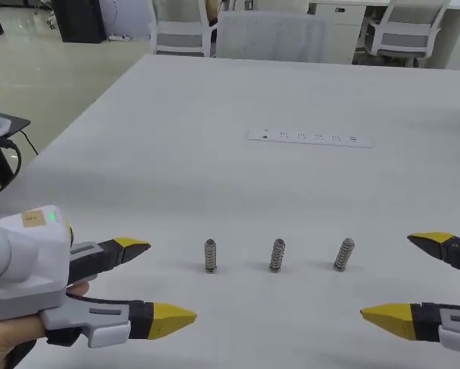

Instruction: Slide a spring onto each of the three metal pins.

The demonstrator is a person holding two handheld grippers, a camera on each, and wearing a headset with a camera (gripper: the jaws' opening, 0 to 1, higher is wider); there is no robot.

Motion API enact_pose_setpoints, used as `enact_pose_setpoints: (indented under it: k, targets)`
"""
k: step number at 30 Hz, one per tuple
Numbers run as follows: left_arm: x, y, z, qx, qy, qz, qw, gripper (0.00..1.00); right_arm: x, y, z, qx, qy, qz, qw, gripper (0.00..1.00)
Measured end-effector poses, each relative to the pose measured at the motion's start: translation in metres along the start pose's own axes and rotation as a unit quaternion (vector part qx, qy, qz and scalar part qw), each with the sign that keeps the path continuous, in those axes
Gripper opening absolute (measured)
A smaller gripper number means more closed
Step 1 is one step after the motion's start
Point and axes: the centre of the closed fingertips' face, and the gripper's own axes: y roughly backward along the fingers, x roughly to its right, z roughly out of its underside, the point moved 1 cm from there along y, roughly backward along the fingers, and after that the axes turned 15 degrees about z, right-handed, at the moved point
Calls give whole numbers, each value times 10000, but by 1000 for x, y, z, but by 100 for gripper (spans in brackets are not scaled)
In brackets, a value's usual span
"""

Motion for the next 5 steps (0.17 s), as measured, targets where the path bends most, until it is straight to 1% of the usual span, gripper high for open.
enact_pose_setpoints:
  k: [5]
  targets:
    - [0, 0, 0, 3, 1, -9, 10000, 75, 0, 0, 1, -15, -10, 2, 10000, 84]
